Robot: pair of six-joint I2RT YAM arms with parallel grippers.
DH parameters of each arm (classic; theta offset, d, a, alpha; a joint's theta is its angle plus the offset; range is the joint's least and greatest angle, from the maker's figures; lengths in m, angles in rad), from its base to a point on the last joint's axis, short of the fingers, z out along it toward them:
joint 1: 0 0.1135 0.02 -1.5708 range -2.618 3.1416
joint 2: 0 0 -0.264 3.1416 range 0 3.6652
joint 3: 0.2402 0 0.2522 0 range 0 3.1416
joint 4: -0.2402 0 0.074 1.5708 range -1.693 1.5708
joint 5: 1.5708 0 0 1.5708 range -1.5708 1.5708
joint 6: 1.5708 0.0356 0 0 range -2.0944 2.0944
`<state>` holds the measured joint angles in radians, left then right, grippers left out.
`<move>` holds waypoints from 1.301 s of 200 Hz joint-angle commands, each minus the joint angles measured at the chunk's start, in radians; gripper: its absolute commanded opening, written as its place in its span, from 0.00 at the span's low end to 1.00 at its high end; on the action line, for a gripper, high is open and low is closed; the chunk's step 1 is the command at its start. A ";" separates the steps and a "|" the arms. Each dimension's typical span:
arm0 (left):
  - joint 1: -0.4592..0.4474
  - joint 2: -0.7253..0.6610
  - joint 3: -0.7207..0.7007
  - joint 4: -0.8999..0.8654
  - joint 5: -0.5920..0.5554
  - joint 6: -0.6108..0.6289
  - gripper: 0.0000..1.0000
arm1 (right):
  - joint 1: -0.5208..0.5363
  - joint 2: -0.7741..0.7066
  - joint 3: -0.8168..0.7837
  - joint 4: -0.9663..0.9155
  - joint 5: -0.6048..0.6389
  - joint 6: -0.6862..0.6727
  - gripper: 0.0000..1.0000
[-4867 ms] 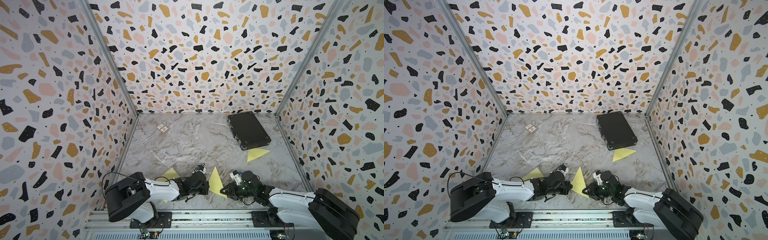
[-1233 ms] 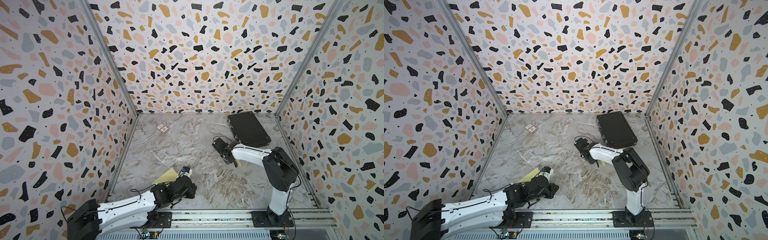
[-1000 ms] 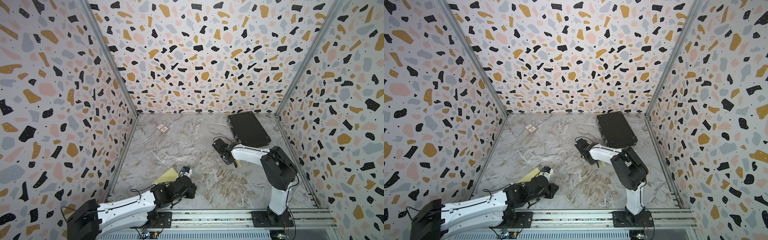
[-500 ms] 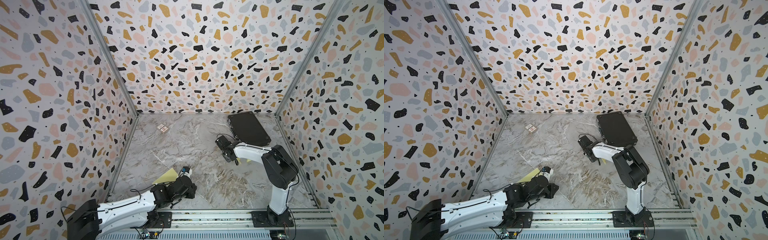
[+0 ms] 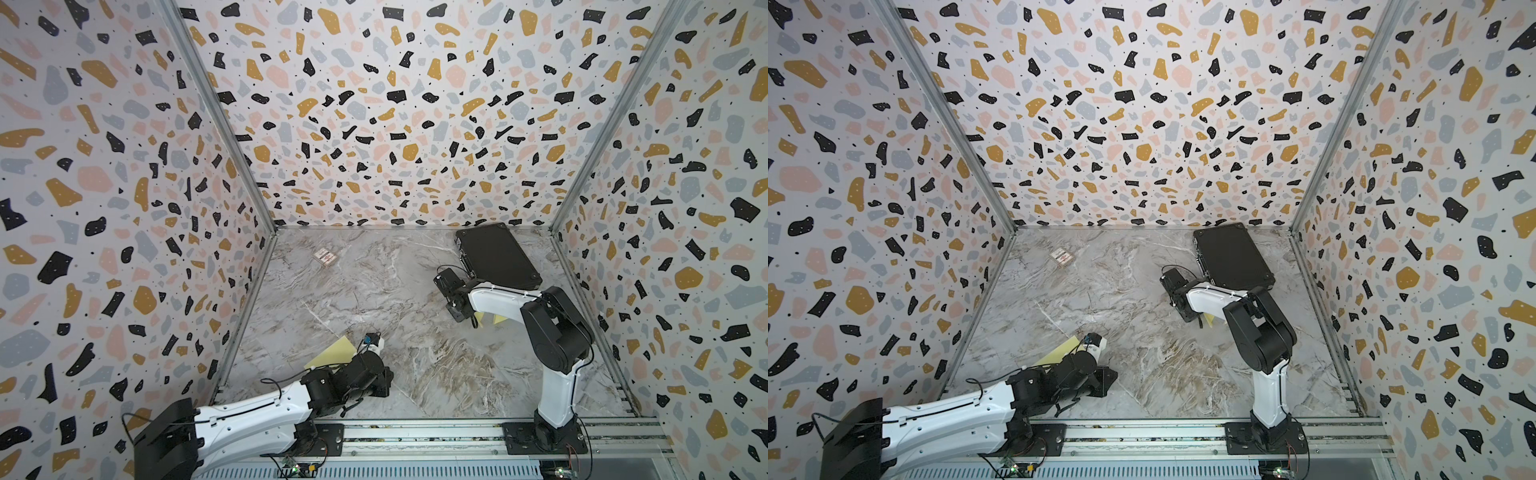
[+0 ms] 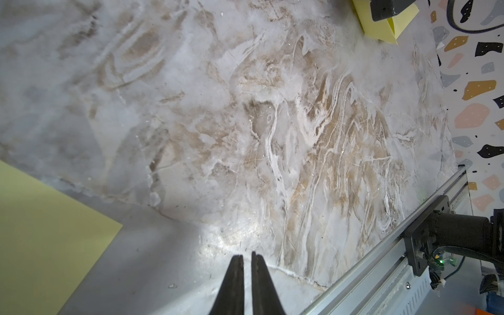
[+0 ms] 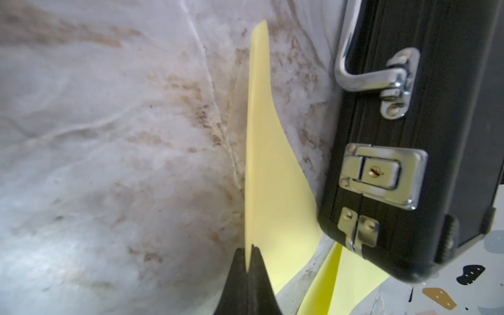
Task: Fold the square paper diagonally
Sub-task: Place the paper at the center of the board.
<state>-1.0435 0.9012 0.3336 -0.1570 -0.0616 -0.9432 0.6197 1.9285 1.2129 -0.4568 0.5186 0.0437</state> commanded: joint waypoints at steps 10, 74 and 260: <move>0.000 -0.012 -0.005 0.004 -0.007 0.003 0.12 | -0.005 -0.055 0.010 0.018 -0.023 -0.012 0.00; 0.000 -0.017 -0.002 -0.009 -0.008 0.001 0.12 | -0.017 -0.046 0.010 0.020 -0.027 -0.008 0.02; 0.000 -0.037 0.005 -0.044 -0.016 -0.005 0.12 | -0.043 -0.104 -0.004 0.006 -0.147 0.043 0.09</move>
<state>-1.0435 0.8696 0.3336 -0.1959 -0.0624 -0.9459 0.5804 1.8870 1.2125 -0.4351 0.3897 0.0643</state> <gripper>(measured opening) 0.123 0.089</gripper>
